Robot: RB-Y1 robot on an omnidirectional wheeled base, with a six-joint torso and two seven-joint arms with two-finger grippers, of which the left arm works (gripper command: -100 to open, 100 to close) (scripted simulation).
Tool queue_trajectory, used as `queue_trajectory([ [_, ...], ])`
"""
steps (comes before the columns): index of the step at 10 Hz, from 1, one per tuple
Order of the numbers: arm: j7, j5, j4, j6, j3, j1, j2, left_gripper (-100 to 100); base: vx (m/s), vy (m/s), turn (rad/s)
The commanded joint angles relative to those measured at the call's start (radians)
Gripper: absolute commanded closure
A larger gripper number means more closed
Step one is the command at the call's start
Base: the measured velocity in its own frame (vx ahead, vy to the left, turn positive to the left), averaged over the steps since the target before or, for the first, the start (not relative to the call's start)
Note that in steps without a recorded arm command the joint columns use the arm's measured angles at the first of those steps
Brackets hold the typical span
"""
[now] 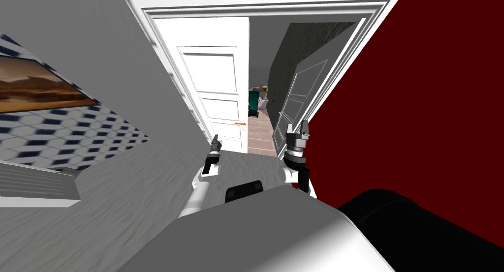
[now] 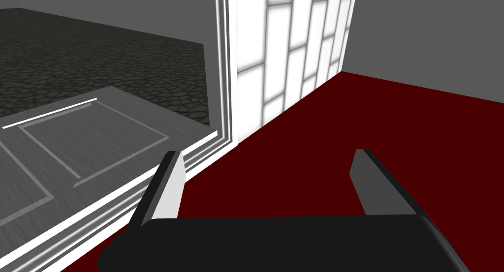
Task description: Push the door open
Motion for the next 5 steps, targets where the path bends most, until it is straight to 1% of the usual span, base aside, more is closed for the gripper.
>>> queue_trajectory([
  [1,0.001,0.001,0.05,-0.002,-0.002,-0.031,0.001,-100,0.108,-0.004,-0.059],
  [2,0.001,0.001,0.057,-0.002,-0.002,-0.031,0.001,-100,0.076,0.002,-0.018],
  [4,0.0,0.001,0.122,-0.004,-0.005,-0.071,-0.002,-100,0.062,0.002,-0.049],
  [5,0.0,0.002,0.147,-0.004,-0.006,-0.09,-0.004,-100,0.094,0.004,-0.06],
])
